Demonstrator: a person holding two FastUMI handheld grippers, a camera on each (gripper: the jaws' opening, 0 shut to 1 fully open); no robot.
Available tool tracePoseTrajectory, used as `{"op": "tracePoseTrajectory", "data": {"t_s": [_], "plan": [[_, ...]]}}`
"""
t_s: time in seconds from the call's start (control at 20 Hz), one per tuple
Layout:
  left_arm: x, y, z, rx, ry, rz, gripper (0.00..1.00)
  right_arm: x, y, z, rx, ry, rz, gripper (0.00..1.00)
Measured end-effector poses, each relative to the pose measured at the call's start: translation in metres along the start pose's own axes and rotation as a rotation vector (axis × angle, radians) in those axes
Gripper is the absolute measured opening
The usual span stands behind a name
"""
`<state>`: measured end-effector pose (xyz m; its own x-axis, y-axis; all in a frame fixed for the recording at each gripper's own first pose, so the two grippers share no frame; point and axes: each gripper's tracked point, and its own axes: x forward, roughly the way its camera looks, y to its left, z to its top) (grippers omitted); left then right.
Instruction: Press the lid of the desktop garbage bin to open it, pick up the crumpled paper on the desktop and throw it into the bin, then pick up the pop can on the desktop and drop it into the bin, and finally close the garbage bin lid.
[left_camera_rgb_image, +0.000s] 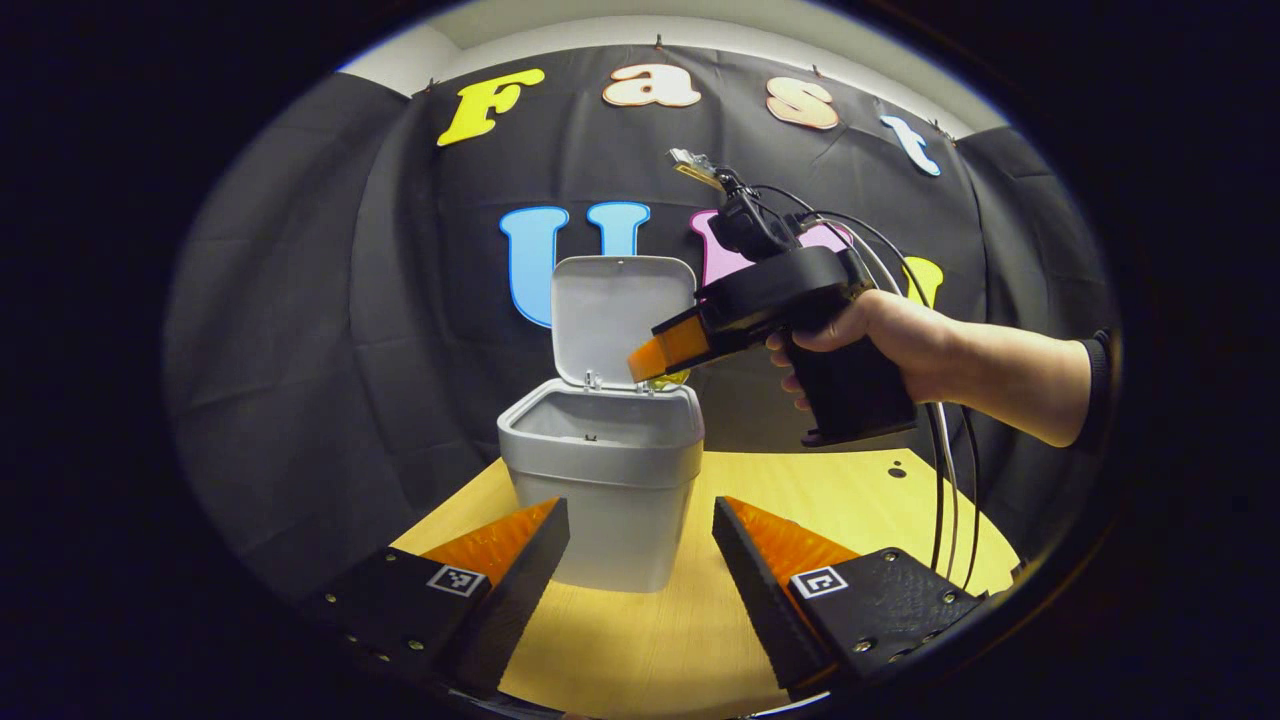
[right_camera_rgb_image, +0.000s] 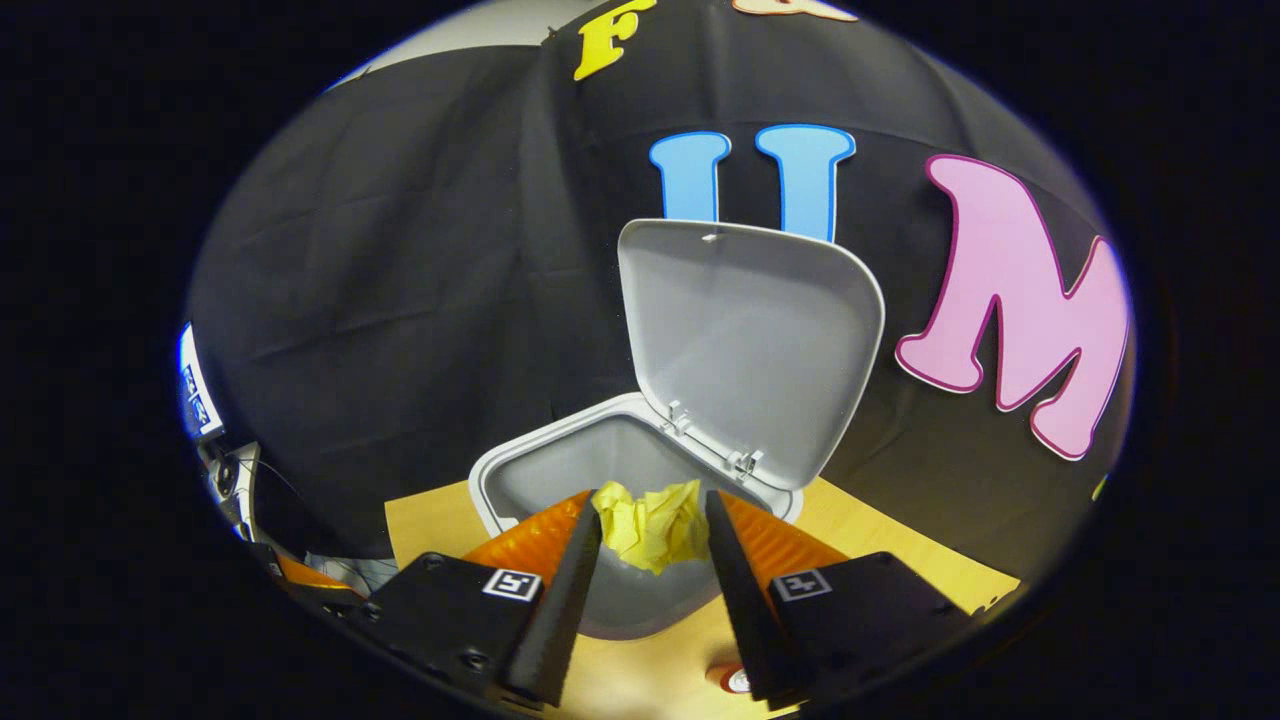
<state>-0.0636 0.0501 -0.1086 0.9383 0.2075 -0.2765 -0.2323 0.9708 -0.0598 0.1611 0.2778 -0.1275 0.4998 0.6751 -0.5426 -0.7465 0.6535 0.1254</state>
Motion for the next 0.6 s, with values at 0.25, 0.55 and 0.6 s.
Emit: {"op": "tracePoseTrajectory", "data": {"t_s": [0.25,0.55,0.6], "plan": [[0.000,0.001,0.002,0.004,0.003,-0.002,0.95,0.000,-0.007,0.005,-0.011,-0.024,-0.034,1.00],[0.005,-0.007,0.003,0.004,-0.010,-0.031,0.95,-0.023,-0.032,0.014,0.005,-0.072,-0.100,0.98],[0.007,-0.011,0.003,0.004,-0.017,-0.045,0.95,-0.029,-0.039,0.016,0.010,-0.088,-0.118,0.98]]}}
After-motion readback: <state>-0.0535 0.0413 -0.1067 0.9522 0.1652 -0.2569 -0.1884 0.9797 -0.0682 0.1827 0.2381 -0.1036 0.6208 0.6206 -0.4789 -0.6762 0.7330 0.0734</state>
